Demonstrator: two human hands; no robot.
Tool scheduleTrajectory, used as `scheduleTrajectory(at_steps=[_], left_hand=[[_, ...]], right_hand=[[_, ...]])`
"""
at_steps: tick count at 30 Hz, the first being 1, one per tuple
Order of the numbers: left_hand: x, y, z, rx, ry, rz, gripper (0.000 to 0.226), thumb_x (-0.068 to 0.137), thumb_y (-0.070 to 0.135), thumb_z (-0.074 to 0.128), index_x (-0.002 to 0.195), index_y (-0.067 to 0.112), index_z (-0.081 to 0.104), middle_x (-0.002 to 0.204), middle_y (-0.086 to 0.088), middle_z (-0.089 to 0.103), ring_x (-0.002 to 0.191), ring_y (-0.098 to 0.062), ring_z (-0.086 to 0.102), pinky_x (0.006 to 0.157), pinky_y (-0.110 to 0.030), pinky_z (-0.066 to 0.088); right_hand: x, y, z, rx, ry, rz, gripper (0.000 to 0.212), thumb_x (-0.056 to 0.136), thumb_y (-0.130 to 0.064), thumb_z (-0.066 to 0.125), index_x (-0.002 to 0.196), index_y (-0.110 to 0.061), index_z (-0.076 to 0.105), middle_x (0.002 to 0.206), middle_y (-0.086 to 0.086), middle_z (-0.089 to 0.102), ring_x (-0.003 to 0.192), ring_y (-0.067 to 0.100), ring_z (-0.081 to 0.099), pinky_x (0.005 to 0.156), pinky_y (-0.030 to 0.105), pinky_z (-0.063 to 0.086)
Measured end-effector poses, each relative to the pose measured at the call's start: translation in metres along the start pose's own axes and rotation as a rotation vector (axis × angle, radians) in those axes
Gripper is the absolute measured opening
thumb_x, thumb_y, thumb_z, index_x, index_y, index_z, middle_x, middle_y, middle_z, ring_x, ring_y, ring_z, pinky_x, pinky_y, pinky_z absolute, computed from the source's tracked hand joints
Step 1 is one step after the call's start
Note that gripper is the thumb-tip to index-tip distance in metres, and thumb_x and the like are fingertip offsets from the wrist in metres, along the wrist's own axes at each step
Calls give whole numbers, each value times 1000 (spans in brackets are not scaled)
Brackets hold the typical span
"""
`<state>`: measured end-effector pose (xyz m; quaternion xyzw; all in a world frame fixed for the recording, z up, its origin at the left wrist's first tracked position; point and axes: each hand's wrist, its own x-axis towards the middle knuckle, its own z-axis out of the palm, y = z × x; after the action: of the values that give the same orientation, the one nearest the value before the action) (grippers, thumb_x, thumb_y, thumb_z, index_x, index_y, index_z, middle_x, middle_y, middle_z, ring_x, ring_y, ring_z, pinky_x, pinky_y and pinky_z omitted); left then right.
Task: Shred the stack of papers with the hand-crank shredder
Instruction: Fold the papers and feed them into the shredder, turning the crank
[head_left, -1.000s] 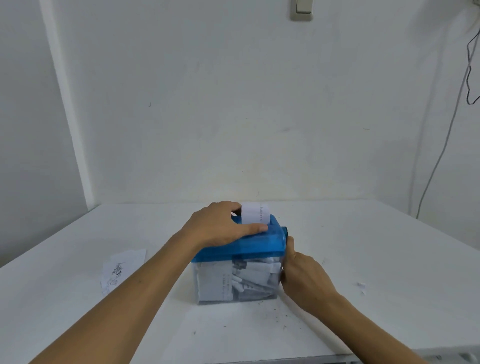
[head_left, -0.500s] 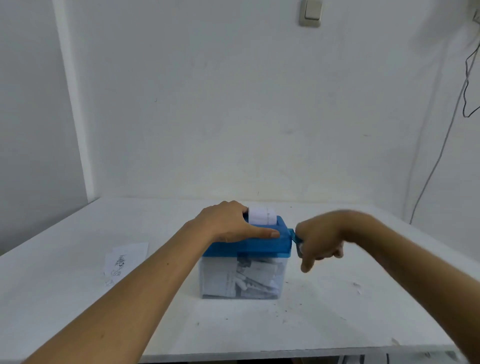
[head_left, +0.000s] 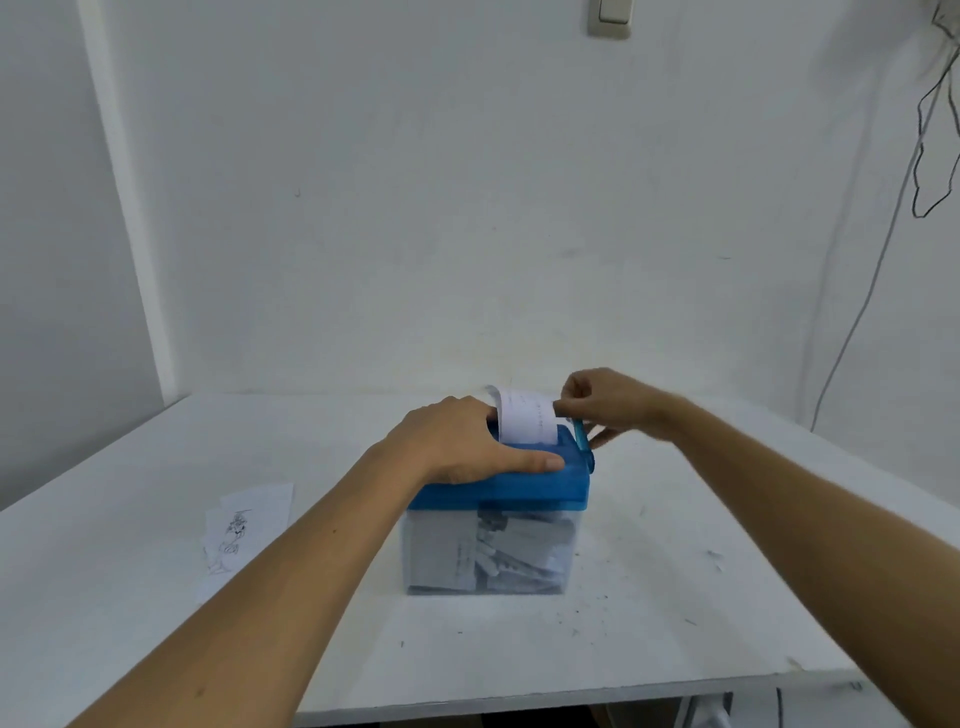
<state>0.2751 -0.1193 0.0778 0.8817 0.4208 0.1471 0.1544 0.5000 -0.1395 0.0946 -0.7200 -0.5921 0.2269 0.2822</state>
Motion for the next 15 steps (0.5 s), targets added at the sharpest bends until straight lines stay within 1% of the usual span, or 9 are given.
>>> scheduleTrajectory(at_steps=[2,4,5,6,7,8,11,13,15], left_hand=[[-2,0,0,15,3,7,86,60,95,57,133,50,54,126,16,64,102,-14,60,85,-33,51],[-2,2,0,47,-10,15,85,60,96,54,131,50,55,123,17,65,100,-12,60,83,-31,51],[-2,2,1,63,-19,15,86,59,97,54,131,49,55,122,17,65,100,-11,61,84,-31,52],[-2,3,1,75,-23,14,88,58,97,54,130,48,55,122,18,65,100,-11,61,85,-31,52],[-3,4,1,84,-22,9,90,57,98,54,131,46,55,123,18,64,101,-11,61,85,-31,52],[-3,4,1,90,-16,5,93,57,98,54,133,45,54,126,18,63,103,-12,61,85,-31,52],[-4,6,1,99,-16,-3,95,57,97,54,136,44,53,131,15,62,106,-14,60,83,-31,50],[-3,6,0,102,-27,-13,99,55,99,53,137,45,52,133,14,61,107,-15,60,85,-33,52],[-2,6,0,99,-38,-22,105,50,102,51,138,45,51,136,14,60,108,-16,59,89,-36,53]], right_hand=[[-1,18,26,145,167,-73,29,95,-35,65,79,-13,54,72,1,60,62,11,55,55,20,51],[-8,34,54,238,340,-103,36,98,-26,61,67,-12,50,60,0,51,52,10,44,46,15,39],[-14,42,68,265,381,-88,38,99,-20,58,64,-10,50,57,1,50,50,10,41,43,14,36],[-19,48,79,287,387,-59,36,100,-14,55,65,-5,55,57,3,53,49,11,43,42,15,36],[-24,54,88,310,374,-21,33,100,-10,51,70,0,60,59,5,57,49,12,46,42,17,39],[-30,57,94,317,353,16,31,100,-10,49,74,1,63,61,7,60,49,14,50,43,20,43],[-53,59,94,230,261,98,37,103,-20,45,75,-3,63,58,7,62,45,14,55,48,23,48],[-72,53,84,142,172,93,42,104,-23,40,76,-2,62,54,6,63,42,13,57,49,22,49],[-91,46,71,36,90,24,40,104,-21,37,78,-1,60,55,7,64,45,17,61,50,24,51]])
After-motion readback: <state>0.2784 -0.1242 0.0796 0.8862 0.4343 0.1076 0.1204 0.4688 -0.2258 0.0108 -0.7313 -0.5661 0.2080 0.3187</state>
